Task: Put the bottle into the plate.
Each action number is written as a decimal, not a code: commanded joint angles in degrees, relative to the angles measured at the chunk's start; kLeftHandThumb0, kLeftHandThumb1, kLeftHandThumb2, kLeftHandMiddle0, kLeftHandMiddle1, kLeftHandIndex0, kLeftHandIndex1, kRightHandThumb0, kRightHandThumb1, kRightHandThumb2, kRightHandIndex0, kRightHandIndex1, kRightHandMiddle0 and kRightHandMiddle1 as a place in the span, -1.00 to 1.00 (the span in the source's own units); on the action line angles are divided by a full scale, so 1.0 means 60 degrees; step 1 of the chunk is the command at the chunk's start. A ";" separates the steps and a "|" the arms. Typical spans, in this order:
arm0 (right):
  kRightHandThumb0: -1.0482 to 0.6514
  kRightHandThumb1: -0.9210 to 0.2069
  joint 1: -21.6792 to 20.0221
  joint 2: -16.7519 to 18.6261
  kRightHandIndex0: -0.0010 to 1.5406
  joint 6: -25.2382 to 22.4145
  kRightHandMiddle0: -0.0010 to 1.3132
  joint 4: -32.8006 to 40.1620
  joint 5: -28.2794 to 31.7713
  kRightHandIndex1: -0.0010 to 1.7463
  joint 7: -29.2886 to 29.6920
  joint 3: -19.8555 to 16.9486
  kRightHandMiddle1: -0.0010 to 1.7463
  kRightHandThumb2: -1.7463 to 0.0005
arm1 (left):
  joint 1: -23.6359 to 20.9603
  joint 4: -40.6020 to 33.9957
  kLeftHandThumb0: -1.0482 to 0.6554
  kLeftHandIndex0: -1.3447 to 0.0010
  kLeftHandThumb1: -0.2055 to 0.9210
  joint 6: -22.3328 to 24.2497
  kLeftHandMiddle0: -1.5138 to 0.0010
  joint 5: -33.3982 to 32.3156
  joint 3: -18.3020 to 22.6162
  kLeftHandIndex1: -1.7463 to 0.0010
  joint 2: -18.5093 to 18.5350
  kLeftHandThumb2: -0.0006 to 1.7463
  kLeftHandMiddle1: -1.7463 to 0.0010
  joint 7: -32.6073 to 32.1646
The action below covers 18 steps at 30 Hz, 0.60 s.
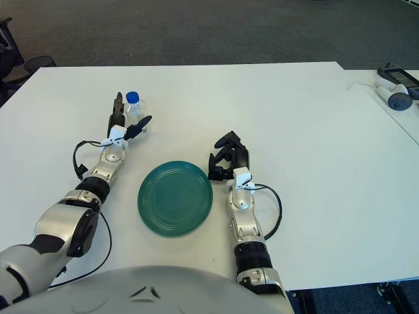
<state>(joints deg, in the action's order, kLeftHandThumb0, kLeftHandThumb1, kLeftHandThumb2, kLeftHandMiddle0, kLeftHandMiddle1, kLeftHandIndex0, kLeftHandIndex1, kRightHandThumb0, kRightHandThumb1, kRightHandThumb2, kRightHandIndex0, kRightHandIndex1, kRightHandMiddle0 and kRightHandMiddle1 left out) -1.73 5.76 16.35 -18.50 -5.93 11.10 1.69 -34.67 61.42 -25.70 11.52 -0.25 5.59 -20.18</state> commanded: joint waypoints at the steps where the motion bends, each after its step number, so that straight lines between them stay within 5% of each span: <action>1: 0.23 0.58 0.0337 0.0118 0.09 -0.0429 -0.08 -0.0483 0.0021 0.92 -0.0007 0.0052 1.00 -0.86 | -0.0249 0.0080 -1.00 0.99 1.00 0.0022 0.91 0.0023 -0.0052 1.00 0.0069 -0.94 0.97 0.0116; 18: 0.23 0.59 0.0365 0.0190 0.07 -0.0447 -0.06 -0.0406 -0.0009 0.95 0.0191 0.0040 1.00 -0.88 | -0.0392 0.0287 -1.00 0.93 0.99 -0.0015 0.86 0.0100 -0.0189 0.96 -0.0003 -0.95 0.95 0.0248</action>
<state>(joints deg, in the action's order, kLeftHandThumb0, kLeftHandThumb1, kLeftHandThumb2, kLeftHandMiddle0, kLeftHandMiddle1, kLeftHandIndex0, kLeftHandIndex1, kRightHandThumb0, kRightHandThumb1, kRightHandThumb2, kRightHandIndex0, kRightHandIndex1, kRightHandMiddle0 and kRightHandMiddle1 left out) -1.67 6.20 16.35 -18.55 -5.96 12.15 1.69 -35.80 62.31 -25.70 11.72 -0.98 5.38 -19.02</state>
